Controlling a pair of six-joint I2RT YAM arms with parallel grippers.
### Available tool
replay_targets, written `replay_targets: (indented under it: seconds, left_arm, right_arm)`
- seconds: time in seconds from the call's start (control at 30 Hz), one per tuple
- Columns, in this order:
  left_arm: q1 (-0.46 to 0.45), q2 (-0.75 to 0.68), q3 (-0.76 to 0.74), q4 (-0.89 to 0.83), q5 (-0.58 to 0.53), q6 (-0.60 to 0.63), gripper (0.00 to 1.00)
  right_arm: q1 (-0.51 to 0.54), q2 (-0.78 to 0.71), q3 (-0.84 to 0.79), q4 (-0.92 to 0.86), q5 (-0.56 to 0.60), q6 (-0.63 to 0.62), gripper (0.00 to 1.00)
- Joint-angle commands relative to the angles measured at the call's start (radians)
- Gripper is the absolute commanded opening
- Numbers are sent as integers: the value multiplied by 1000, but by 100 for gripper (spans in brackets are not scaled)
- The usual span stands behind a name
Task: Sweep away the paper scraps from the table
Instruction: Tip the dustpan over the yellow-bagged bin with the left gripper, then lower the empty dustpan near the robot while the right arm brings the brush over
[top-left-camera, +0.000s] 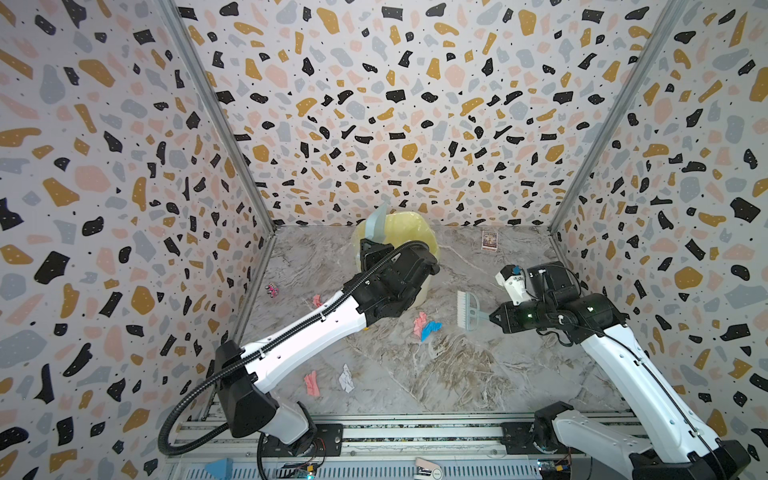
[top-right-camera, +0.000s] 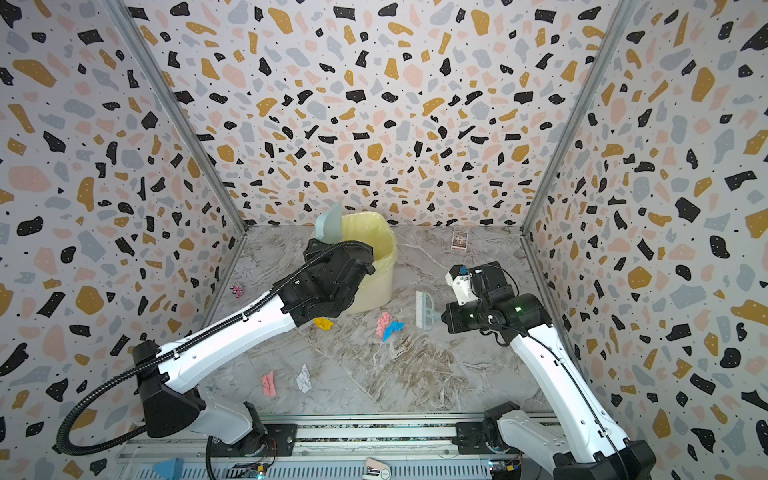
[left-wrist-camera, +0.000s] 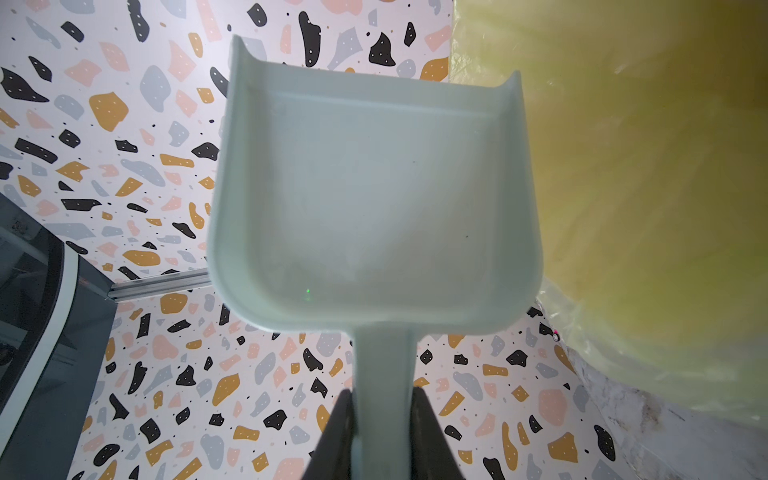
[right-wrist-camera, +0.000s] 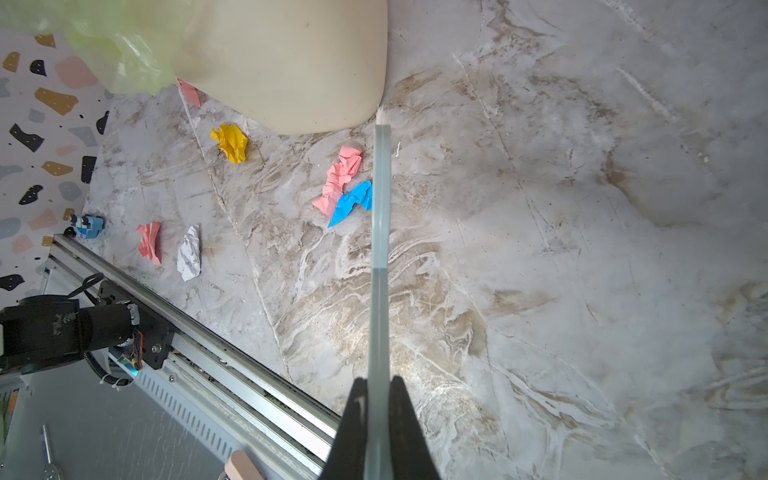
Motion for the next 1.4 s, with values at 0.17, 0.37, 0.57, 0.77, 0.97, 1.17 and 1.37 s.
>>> replay_targets:
  seconds: [0.17, 0.37, 0.57, 0.77, 0.97, 1.17, 1.37]
  left_arm:
    - [5, -38, 79, -58, 75, -177, 0]
    - [-19, -50, 189, -254, 185, -476, 0]
    - [-63, -108, 232, -367, 411, -772, 0]
    - [-158, -181, 146, -388, 560, -970, 0]
    - [-240, -223, 18, -407, 656, -1140, 0]
    - [-269, -293, -150, -381, 752, -1283, 0]
    - [-286, -371, -349, -324, 840, -1395, 0]
  right_arm:
    - [-4, -33, -17, 8, -12, 19, 0]
    - [2, -26, -25, 13, -22, 7, 0]
    - [38, -1, -4, -10, 44, -22, 0]
    - [200, 39, 20, -12, 198, -45, 0]
    - [303, 99, 47, 6, 297, -53, 0]
    - [364, 167, 115, -28, 415, -92, 0]
    - [396, 212, 156, -48, 507, -175, 0]
